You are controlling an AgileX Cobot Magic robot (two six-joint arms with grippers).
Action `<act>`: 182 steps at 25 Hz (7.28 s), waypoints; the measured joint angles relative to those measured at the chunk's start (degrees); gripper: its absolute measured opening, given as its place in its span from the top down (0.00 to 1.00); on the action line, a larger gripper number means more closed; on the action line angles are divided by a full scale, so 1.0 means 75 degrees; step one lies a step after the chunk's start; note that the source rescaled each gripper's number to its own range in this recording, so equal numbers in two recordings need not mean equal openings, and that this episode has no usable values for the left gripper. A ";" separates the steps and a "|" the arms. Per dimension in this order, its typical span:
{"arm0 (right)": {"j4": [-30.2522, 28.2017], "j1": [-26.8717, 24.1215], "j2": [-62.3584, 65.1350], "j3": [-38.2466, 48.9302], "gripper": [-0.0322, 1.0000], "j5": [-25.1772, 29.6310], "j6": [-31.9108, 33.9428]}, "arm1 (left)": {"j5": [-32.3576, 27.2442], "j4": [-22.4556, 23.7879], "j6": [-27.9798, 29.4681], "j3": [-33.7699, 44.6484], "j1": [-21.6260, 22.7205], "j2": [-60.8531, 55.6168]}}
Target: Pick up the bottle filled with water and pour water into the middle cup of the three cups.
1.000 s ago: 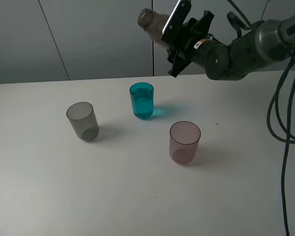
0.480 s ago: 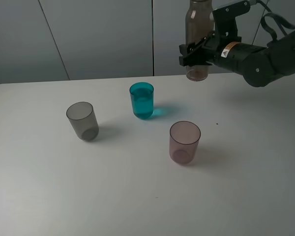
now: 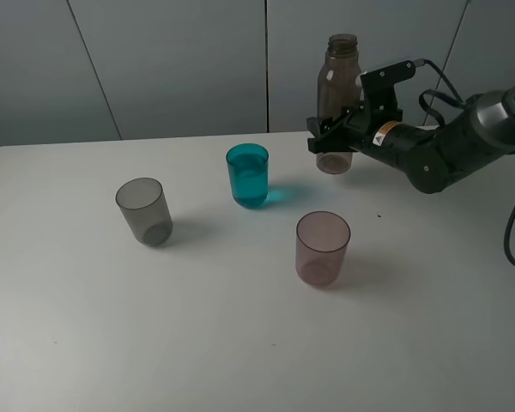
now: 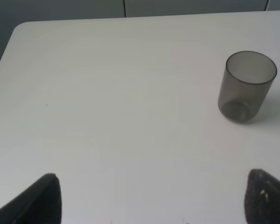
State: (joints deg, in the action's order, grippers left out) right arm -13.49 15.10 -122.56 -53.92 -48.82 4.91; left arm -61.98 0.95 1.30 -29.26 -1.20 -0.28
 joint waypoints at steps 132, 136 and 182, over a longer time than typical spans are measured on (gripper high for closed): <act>0.1935 -0.1773 1.6309 0.3281 0.00 1.4890 -0.0655 | 0.0000 0.0000 -0.0017 0.0000 0.0000 0.0000; 0.1920 -0.2201 1.6309 0.3281 0.00 1.4890 -0.0655 | 0.0000 0.0000 -0.0017 0.0000 0.0000 0.0000; 0.1920 -0.2214 1.6309 0.3281 0.00 1.4890 -0.0655 | 0.0000 0.0000 -0.0017 0.0000 0.0000 0.0000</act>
State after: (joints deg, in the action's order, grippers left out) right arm 0.91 -1.51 -0.24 -29.31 62.85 0.00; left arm -61.98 0.95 1.18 -29.26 -1.20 -0.28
